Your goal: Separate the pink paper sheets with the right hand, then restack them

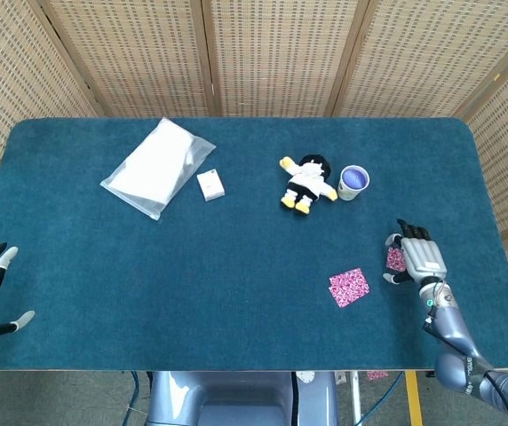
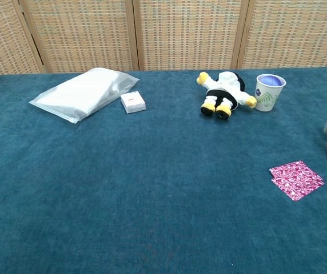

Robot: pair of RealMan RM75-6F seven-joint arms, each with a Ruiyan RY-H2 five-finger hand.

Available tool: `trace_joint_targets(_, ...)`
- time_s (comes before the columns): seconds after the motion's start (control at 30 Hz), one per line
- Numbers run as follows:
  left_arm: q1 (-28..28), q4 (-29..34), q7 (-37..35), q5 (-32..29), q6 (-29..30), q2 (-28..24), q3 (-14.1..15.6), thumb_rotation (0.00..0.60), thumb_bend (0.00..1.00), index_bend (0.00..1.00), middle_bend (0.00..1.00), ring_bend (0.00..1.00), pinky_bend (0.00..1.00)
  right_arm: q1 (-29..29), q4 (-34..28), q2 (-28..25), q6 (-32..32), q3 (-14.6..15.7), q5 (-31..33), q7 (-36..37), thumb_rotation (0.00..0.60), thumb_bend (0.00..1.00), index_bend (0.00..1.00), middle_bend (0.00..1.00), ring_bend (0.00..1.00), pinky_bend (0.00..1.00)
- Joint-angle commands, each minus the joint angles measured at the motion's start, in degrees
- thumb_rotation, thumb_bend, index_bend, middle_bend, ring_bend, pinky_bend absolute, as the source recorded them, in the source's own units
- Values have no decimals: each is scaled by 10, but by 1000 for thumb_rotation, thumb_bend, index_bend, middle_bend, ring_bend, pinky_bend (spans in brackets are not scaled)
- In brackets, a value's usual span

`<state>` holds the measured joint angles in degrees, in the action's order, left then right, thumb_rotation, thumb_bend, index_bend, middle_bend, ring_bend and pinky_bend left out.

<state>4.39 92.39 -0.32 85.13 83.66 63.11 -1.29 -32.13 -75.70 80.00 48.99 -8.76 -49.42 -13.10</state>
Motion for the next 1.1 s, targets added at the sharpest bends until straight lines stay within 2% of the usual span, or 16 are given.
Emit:
trace_joint_targets(0.03,0,0,-1,0,0,0,0,600,0,0,0,0,0,-4,6,17,1,-9,51,-32,600,208,308,0,0,0)
trace_joint_targets(0.57,0,-1,1,-1,0,0,0,600,0,0,0,0,0,-13,75,45,-15,-20,119,-54,600,208,313,0,0,0)
trace_joint_targets(1.1,0,1,5,-3,0,1,-1,600,0,0,0,0,0,-16,45,31,-19,-18,140,-67,600,162,313,0,0,0)
